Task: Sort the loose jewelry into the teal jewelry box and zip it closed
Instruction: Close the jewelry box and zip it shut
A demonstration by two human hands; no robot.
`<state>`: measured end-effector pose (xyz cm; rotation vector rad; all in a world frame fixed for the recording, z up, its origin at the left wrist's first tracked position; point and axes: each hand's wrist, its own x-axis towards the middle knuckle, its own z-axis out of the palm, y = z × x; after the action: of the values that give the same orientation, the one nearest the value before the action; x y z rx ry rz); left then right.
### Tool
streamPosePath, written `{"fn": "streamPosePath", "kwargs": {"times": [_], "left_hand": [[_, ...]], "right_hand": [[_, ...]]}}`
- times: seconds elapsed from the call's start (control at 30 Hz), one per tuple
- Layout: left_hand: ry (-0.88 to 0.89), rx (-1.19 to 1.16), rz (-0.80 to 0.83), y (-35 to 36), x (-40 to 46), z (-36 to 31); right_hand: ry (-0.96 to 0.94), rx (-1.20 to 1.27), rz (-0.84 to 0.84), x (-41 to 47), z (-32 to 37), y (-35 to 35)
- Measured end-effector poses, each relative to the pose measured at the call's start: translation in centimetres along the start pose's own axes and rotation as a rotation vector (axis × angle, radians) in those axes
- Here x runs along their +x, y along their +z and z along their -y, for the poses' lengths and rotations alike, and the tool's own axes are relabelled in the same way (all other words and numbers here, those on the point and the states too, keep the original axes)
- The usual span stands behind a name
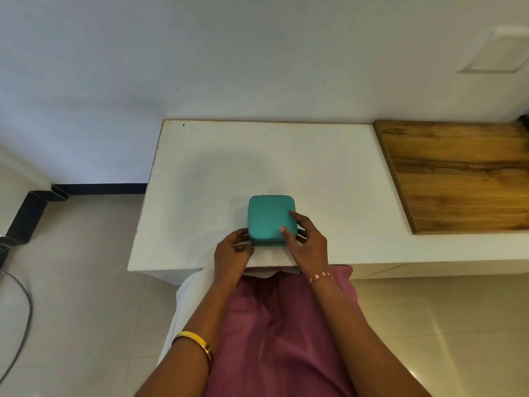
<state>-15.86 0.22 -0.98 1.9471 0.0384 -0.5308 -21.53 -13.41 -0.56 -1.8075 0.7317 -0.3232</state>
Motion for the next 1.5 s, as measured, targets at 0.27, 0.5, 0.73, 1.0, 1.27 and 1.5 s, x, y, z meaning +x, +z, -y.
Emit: {"fn": "streamPosePath", "kwargs": {"times": [0.27,0.5,0.73,1.0,1.27,1.5], "left_hand": [[-0.032,-0.173,-0.083,-0.1,1.0,0.1],[0.085,-0.003,0.046,0.3,5.2,-2.3],[0.04,0.108,0.201,0.6,8.9,-4.5],[0.112,0.361,0.262,-0.1,10.2,-4.9],[0.117,0.372,0.219,-0.4,10.7,-4.6],[0.123,0.277,0.193,-0.4,10.6,-4.3]], "right_hand": [[-0.007,-0.076,-0.001,0.4,-0.9,0.3],[-0.015,-0.048,-0.034,0.5,-1.2,0.5],[-0.032,-0.097,-0.053,0.5,-1.2,0.7],[-0.027,-0.14,-0.031,0.5,-1.0,0.8],[-0.002,-0.147,-0.008,0.5,-0.6,0.9],[0.026,-0.178,0.0,0.5,0.0,1.1]]}}
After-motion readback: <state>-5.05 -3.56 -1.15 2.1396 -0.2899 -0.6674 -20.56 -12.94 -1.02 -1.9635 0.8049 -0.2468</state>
